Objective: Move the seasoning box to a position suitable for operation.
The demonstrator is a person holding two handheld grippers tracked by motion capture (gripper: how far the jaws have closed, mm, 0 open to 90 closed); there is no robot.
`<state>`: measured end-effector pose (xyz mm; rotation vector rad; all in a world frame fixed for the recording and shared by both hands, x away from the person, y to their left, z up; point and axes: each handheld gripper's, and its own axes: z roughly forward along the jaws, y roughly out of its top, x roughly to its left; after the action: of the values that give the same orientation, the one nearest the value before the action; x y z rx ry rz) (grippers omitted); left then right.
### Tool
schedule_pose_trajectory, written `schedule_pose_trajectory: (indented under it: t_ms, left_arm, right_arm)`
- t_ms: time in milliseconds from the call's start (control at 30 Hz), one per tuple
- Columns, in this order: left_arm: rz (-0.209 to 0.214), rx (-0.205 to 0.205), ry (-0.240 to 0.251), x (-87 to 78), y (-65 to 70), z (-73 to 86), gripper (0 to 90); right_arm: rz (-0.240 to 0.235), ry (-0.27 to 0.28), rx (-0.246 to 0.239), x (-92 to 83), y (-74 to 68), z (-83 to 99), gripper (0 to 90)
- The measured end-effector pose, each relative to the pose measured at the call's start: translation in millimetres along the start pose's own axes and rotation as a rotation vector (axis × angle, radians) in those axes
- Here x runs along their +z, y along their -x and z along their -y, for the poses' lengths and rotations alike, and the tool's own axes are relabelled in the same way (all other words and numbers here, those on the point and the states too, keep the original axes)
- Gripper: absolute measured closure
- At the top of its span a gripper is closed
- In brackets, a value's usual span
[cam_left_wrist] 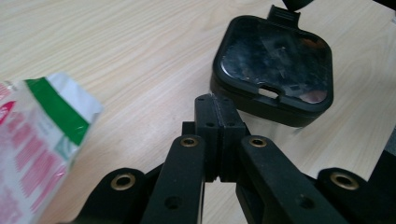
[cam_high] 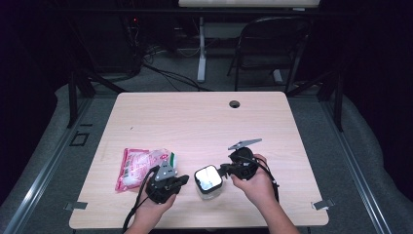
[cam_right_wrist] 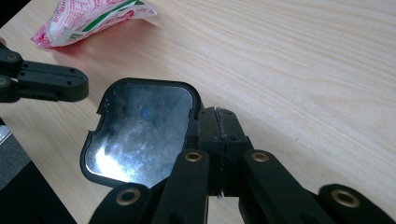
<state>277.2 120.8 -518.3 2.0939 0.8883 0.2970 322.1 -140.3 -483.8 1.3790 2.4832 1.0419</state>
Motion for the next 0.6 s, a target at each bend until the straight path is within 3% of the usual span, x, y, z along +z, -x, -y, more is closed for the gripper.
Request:
schedule_pose_trajectory:
  t_ms: [200,600]
  left_arm:
    - [0.013,0.026,-0.023,7.3,5.9,-0.6,90.0]
    - [0.023,0.023,-0.035,13.4,9.5,0.5,90.0]
  right_arm:
    - [-0.005,0.003,0.004,0.1,0.7,0.4,90.0]
    - [-0.005,0.006,0.005,0.1,0.6,0.7,90.0]
